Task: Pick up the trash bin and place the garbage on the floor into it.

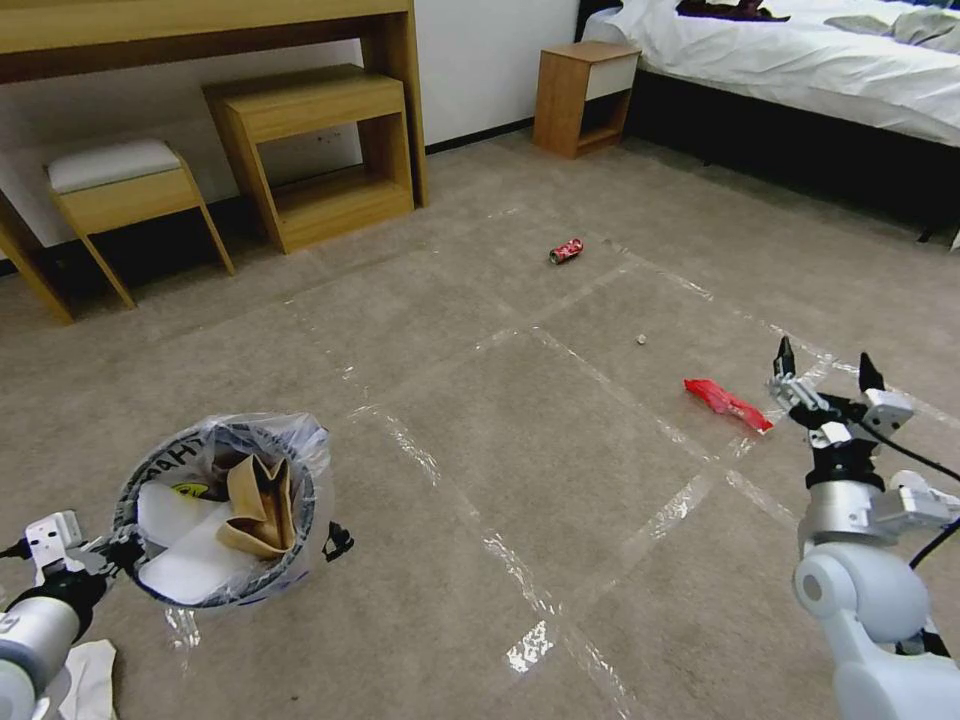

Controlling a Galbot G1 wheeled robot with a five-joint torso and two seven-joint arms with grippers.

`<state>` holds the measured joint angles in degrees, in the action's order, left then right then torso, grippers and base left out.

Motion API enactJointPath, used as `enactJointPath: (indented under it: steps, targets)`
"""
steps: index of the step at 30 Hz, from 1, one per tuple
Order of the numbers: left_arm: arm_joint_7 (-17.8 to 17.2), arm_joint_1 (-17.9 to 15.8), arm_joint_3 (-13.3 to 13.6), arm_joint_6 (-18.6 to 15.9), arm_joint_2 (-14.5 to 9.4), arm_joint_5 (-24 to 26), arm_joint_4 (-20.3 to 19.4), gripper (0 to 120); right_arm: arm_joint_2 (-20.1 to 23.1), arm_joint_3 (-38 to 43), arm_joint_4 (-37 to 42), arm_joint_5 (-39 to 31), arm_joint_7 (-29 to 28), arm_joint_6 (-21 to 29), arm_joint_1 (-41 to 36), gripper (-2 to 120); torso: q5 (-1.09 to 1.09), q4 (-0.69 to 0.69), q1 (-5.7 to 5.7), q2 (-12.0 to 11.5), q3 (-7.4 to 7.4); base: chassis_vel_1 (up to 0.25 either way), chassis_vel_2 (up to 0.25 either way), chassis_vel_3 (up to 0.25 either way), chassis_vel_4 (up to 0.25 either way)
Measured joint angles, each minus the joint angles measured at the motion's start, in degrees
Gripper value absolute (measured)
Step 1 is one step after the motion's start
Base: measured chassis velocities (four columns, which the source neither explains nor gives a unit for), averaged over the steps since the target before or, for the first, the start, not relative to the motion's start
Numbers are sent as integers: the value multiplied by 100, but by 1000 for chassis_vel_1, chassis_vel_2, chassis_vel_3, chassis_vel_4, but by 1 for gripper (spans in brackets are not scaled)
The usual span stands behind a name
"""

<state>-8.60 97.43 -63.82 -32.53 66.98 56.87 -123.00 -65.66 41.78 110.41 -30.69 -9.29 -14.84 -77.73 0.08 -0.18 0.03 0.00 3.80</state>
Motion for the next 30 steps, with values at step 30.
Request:
enactJointPath:
  steps: [30]
  targets:
    - [196,98,-18,-10,266,-166,-49,1,-80,87,-40,372,105,-411,-259,100,-1,0,0,0,0,0,0,0,0]
